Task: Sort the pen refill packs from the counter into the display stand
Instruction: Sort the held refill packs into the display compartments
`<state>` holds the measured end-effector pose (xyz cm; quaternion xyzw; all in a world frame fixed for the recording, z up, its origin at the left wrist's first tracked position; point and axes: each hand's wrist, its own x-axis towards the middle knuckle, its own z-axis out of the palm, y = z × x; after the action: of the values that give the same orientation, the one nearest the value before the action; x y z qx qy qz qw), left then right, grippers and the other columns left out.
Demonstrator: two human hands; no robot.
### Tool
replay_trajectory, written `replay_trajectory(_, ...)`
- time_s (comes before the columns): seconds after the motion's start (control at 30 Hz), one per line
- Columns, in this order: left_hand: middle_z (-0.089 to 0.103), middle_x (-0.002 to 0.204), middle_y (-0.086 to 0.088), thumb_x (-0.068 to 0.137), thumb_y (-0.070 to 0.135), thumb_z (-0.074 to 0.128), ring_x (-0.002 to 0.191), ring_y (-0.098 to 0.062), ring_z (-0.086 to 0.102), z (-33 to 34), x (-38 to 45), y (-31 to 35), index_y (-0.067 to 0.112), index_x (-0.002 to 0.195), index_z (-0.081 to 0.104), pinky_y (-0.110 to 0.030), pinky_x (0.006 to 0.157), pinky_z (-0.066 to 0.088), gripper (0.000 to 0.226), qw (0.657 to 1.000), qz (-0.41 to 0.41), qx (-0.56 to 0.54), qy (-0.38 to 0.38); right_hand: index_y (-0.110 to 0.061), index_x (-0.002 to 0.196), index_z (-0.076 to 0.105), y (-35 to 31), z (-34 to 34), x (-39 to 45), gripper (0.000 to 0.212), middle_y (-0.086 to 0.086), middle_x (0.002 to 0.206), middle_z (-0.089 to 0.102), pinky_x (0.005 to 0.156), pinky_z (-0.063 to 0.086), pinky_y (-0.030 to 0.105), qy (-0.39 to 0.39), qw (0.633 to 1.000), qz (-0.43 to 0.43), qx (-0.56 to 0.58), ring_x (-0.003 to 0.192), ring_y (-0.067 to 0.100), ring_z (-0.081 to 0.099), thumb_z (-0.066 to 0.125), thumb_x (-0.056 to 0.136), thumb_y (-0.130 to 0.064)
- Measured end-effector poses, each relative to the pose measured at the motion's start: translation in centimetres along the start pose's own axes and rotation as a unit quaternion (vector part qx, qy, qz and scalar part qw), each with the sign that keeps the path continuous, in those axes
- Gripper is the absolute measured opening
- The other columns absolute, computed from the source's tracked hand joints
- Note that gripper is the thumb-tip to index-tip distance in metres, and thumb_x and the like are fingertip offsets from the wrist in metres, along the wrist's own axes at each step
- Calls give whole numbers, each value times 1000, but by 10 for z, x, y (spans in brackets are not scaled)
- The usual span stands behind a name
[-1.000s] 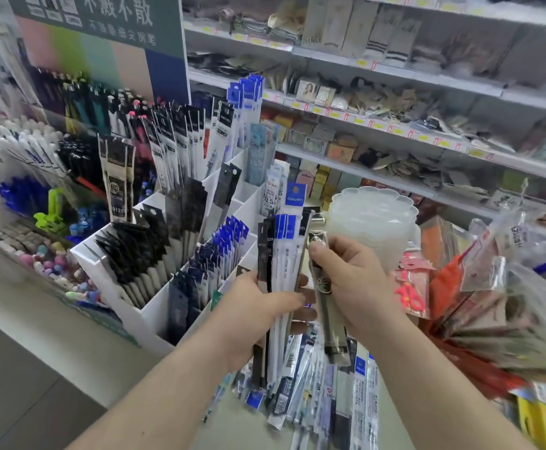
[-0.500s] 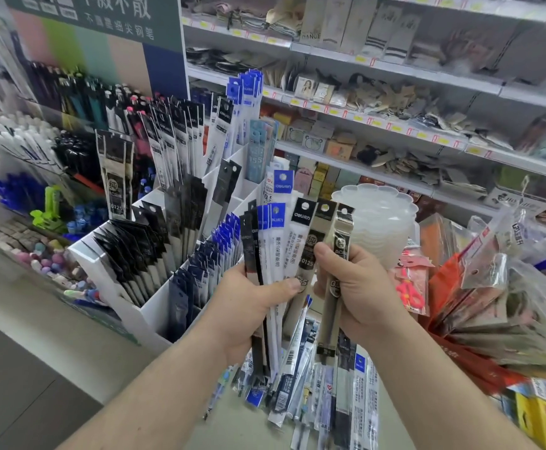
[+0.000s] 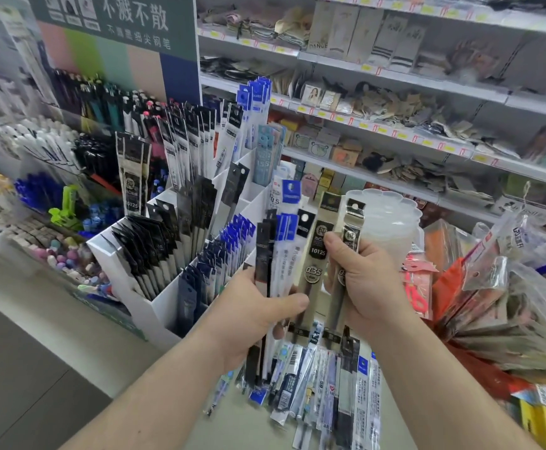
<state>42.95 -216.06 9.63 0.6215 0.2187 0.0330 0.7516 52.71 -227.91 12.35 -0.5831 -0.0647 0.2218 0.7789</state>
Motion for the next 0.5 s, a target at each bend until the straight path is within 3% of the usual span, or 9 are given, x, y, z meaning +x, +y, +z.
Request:
replay_trajectory(0.07, 66, 65, 7, 79, 3, 79, 64, -15, 60, 0, -1, -2, 11, 89, 64, -27, 52, 47, 20, 999, 18, 3, 38, 4, 84, 55, 3, 7, -2, 67, 19, 72, 57, 63, 53, 66, 23, 998, -20, -49, 61, 36, 53, 83, 69, -55)
replay_trajectory(0.1, 67, 65, 9, 80, 2, 78, 63, -12, 62, -1, -2, -1, 12, 88, 66, -26, 52, 48, 18, 998, 26, 8, 62, 4, 86, 54, 4, 11, -5, 81, 19, 76, 54, 66, 50, 74, 45, 996, -39, -64, 66, 37, 49, 80, 63, -69)
replay_trajectory(0.17, 70, 67, 10, 80, 3, 78, 62, -7, 65, -2, -5, 1, 15, 86, 69, -28, 56, 52, 17, 994, 47, 27, 90, 5, 87, 56, 6, 19, -8, 84, 29, 70, 50, 66, 50, 69, 67, 992, -71, -83, 61, 45, 46, 65, 70, -77)
replay_trajectory(0.23, 72, 68, 10, 80, 5, 78, 62, -5, 66, -2, -12, 4, 19, 84, 71, -30, 60, 56, 16, 993, 65, 45, 92, 7, 91, 54, 9, 28, -9, 93, 44, 79, 52, 61, 48, 71, 69, 990, -87, -87, 67, 61, 49, 56, 71, -84)
replay_trajectory(0.27, 71, 67, 10, 82, 7, 77, 59, -4, 64, -1, -16, 5, 19, 84, 71, -28, 59, 56, 14, 993, 73, 51, 83, 3, 91, 55, 11, 32, -9, 94, 43, 84, 55, 62, 48, 70, 59, 989, -97, -93, 71, 61, 53, 54, 69, -88)
replay_trajectory(0.3, 70, 63, 9, 84, 9, 75, 54, -4, 61, 0, -19, 6, 20, 83, 70, -26, 55, 54, 12, 993, 80, 55, 73, -1, 89, 58, 12, 36, -11, 87, 38, 87, 60, 65, 51, 69, 48, 988, -105, -101, 75, 56, 58, 53, 72, -86)
replay_trajectory(0.37, 62, 55, 8, 88, 13, 72, 47, -8, 51, -1, -25, 7, 20, 81, 70, -24, 49, 45, 10, 992, 94, 50, 70, -7, 84, 62, 14, 44, -9, 59, 23, 84, 70, 71, 54, 64, 40, 983, -122, -129, 79, 44, 66, 52, 90, -64)
replay_trajectory(0.43, 59, 55, 4, 88, 19, 73, 48, -13, 47, -7, -30, 7, 18, 85, 71, -26, 49, 42, 3, 991, 96, 25, 90, -2, 83, 61, 17, 52, -6, 47, 25, 81, 67, 69, 54, 62, 35, 978, -131, -156, 75, 42, 64, 51, 97, -46)
replay_trajectory(0.5, 62, 58, 3, 83, 20, 76, 48, -13, 51, -15, -37, 9, 16, 90, 72, -27, 50, 43, 9, 990, 96, 14, 101, 4, 87, 59, 18, 59, -5, 46, 30, 84, 64, 65, 54, 59, 24, 976, -137, -165, 69, 42, 60, 51, 98, -40)
